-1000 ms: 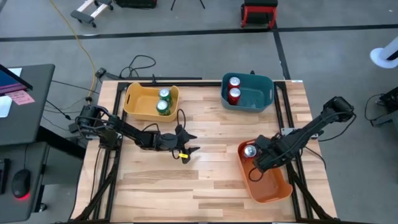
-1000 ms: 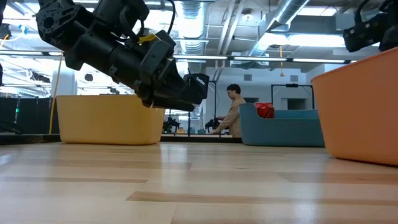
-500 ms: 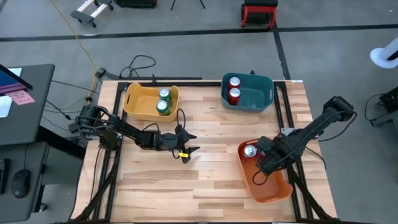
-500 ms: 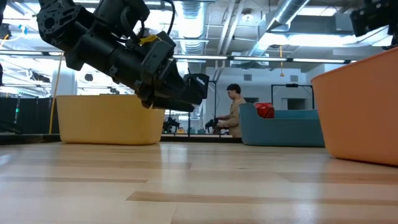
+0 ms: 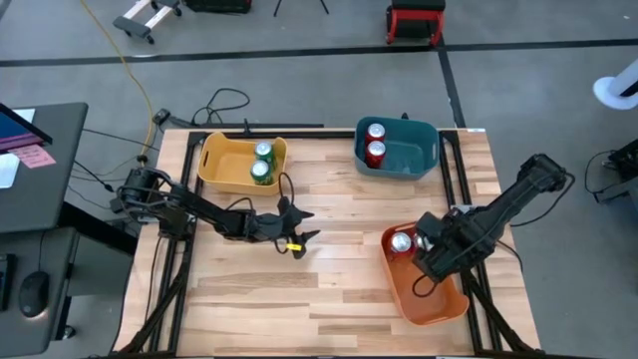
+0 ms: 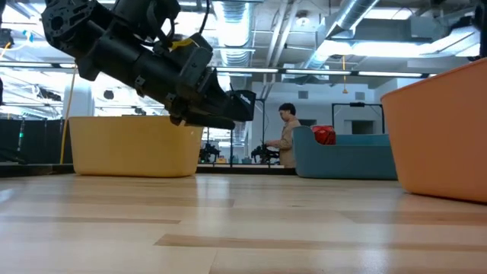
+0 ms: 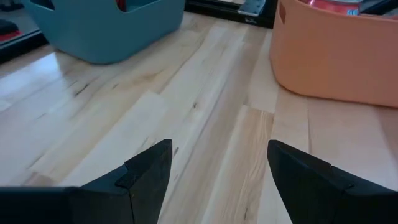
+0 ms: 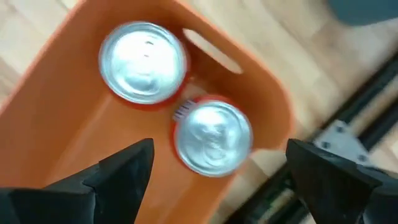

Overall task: Sort soda cans
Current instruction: Adjust the orange bin

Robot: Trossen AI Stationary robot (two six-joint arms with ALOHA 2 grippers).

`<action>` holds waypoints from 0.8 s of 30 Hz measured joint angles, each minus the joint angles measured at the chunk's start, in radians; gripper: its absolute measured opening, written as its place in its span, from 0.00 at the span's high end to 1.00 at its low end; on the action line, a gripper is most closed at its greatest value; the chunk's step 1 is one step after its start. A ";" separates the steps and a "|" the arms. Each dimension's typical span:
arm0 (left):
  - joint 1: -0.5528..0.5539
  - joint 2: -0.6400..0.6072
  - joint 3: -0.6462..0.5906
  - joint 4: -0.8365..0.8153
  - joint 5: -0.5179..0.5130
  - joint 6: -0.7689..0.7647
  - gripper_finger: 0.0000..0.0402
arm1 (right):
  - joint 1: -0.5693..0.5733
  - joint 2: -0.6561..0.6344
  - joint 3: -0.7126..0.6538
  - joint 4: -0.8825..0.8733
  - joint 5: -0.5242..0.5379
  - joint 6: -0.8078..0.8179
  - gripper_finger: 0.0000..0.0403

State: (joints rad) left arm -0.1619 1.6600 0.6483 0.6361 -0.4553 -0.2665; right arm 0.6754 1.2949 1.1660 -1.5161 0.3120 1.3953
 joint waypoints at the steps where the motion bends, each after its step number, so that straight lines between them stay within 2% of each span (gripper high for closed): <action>1: 0.000 -0.007 0.000 -0.005 -0.001 0.003 0.35 | 0.009 0.000 0.013 -0.031 0.003 0.015 0.04; 8: -0.017 -0.073 0.000 -0.121 -0.003 -0.009 0.35 | 0.118 -0.016 0.028 0.014 -0.056 0.085 0.05; 12: -0.028 -0.091 0.000 -0.133 -0.023 -0.005 0.35 | 0.203 -0.014 0.028 0.185 -0.065 0.029 0.05; 15: -0.029 -0.091 0.000 -0.136 -0.052 -0.001 0.35 | 0.251 -0.014 0.028 0.327 -0.015 -0.039 0.06; 20: -0.029 -0.090 0.000 -0.156 -0.061 -0.009 0.35 | 0.242 0.023 0.024 0.388 0.106 -0.112 0.06; 24: -0.029 -0.090 0.000 -0.160 -0.061 -0.009 0.35 | 0.195 0.098 -0.009 0.397 0.060 -0.127 0.06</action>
State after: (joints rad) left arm -0.1905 1.5696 0.6479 0.4759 -0.5163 -0.2757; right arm 0.8705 1.3929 1.1569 -1.1189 0.3721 1.2686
